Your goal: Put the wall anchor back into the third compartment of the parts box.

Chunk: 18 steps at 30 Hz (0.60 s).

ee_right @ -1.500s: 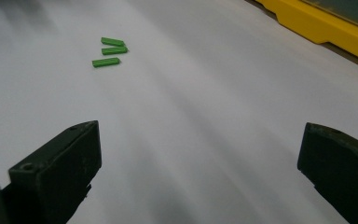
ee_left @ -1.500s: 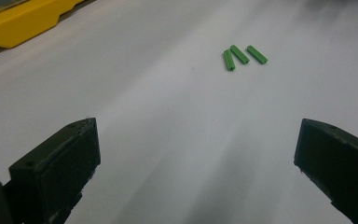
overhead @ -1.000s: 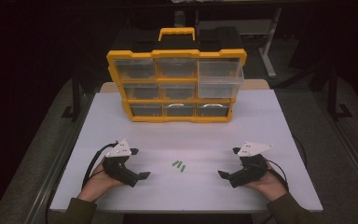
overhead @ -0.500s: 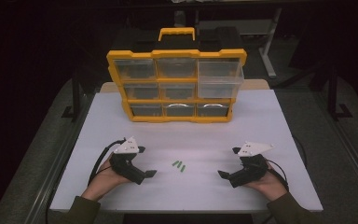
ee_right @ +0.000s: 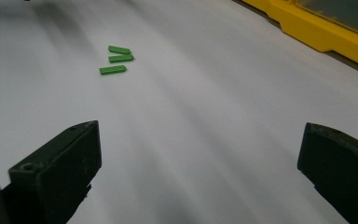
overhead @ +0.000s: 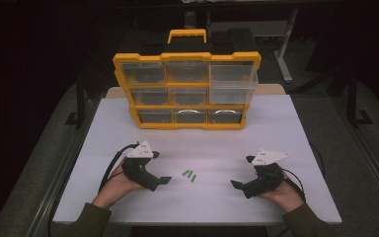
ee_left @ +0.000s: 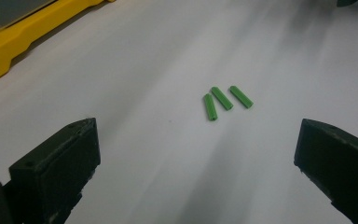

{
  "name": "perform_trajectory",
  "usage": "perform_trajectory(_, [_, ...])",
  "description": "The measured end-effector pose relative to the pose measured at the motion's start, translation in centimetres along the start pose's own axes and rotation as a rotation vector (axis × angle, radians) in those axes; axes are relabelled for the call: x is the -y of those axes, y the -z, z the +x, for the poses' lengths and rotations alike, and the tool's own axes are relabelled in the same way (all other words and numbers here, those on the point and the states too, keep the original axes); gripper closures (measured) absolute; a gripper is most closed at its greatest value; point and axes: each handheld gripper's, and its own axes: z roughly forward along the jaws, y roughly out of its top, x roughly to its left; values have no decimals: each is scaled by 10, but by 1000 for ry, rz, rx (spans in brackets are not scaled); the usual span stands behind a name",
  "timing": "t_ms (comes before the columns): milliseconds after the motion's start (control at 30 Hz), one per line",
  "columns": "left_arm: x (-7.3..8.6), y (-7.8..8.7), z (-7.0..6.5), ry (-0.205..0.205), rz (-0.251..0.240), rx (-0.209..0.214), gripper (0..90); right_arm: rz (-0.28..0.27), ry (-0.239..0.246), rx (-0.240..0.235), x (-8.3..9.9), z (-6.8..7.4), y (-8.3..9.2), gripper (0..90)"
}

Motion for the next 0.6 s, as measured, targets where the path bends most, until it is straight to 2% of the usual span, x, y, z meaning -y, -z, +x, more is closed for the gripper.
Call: perform_trajectory(600, [-20, -21, -5, -9, 8, 37, 5, -3, 13, 2, 0, 0, 0, 0])
